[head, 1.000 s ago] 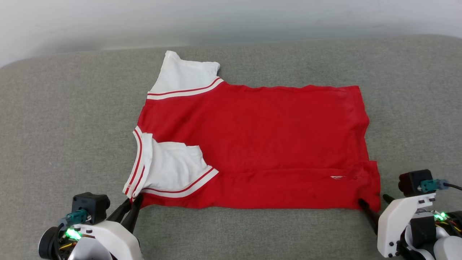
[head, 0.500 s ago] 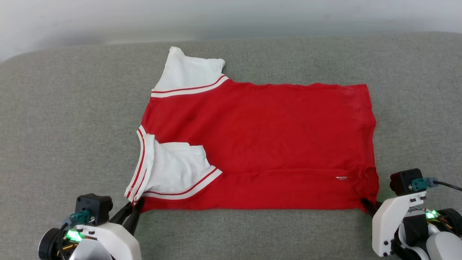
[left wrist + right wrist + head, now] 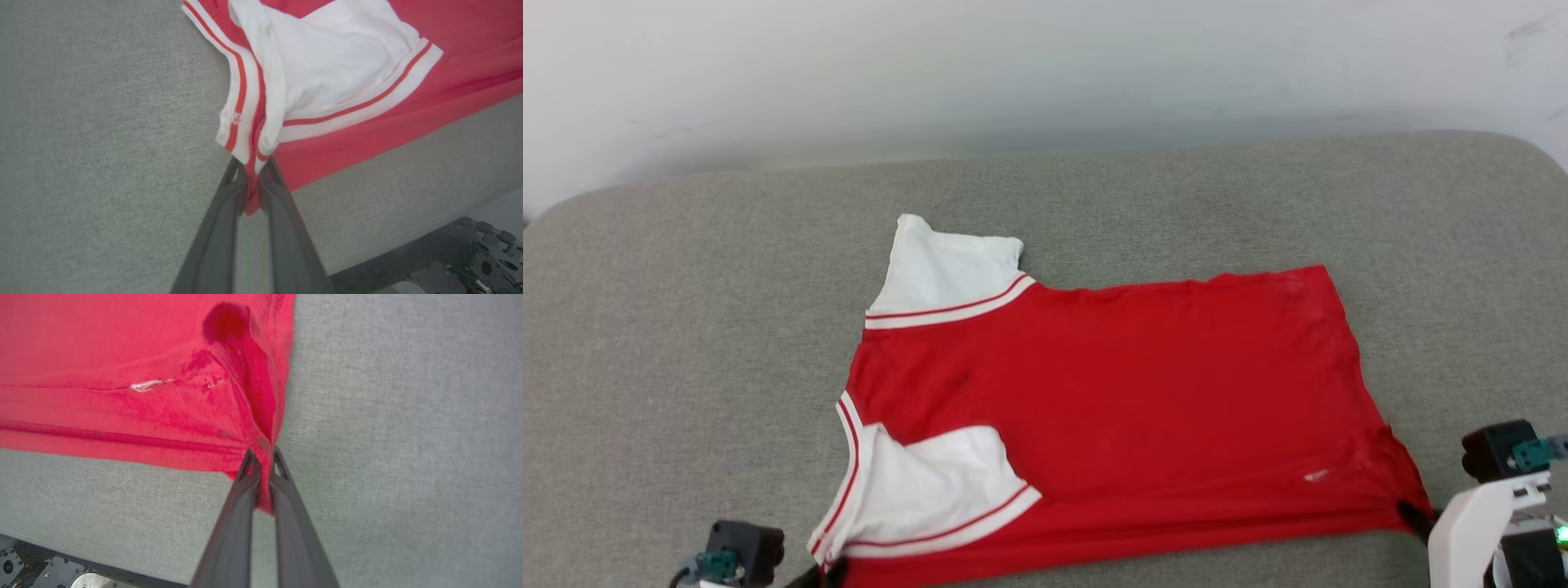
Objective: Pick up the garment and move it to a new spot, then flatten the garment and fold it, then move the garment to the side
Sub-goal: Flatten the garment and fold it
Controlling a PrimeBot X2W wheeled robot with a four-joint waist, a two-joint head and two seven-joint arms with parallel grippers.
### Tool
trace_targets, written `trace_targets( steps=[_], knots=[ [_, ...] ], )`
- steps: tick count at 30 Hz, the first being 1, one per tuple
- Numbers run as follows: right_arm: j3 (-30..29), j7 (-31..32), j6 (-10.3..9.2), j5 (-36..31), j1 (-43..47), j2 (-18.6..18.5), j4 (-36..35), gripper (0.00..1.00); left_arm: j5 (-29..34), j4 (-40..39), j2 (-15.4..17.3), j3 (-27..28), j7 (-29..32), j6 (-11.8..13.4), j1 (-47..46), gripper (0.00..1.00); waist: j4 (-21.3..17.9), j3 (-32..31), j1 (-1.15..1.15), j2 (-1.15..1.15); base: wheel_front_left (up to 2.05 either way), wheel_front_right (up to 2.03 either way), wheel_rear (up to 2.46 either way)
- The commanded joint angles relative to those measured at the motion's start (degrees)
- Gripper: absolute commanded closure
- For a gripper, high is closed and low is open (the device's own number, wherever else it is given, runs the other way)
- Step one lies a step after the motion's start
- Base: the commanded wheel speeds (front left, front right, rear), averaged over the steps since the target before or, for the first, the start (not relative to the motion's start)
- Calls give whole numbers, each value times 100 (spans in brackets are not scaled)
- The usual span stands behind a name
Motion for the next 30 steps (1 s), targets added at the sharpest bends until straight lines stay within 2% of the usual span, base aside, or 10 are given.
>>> trace_targets(
  steps=[1, 8, 15, 16, 17, 18, 19, 25, 30],
  knots=[
    [-58, 118, -12, 49, 177, -111, -97, 100, -44, -29, 38, -3, 36, 51, 132, 100, -31, -37, 0, 0, 0, 0, 0],
    [-253, 505, -11, 110, 658, -197, -373, 100, -178, 24, -128, -232, 110, -11, 395, 100, -61, -23, 0, 0, 0, 0, 0],
    [-259, 494, -11, 68, 740, -48, -254, 100, -183, 478, -318, -373, 58, -170, 245, 100, -63, 26, 0, 0, 0, 0, 0],
    [-251, 481, -11, 43, 727, -47, -224, 100, -187, 539, -341, -379, 34, -195, 228, 82, -66, 26, 0, 0, 0, 0, 0],
    [-223, 430, -11, 0, 701, -65, -219, 95, -191, 589, -359, -383, 10, -214, 211, 61, -69, 26, 0, 0, 0, 0, 0],
    [-184, 363, -11, -42, 672, -88, -225, 53, -209, 627, -378, -376, -14, -227, 200, 20, -75, 25, 0, 0, 0, 0, 0],
    [-176, 288, -11, -90, 643, -96, -211, 0, -231, 666, -393, -367, -47, -250, 198, 0, -84, 22, 0, 0, 0, 0, 0],
    [-164, 10, -9, -75, 490, 37, -115, 0, -197, 819, -434, -262, -317, -253, 152, 0, -97, -109, 0, 0, 0, 0, 0],
    [-226, -316, -8, -17, 392, 28, -257, 0, -176, 693, -506, 18, -851, -164, 131, 0, -124, -306, 0, 0, 0, 0, 0]
  ],
)
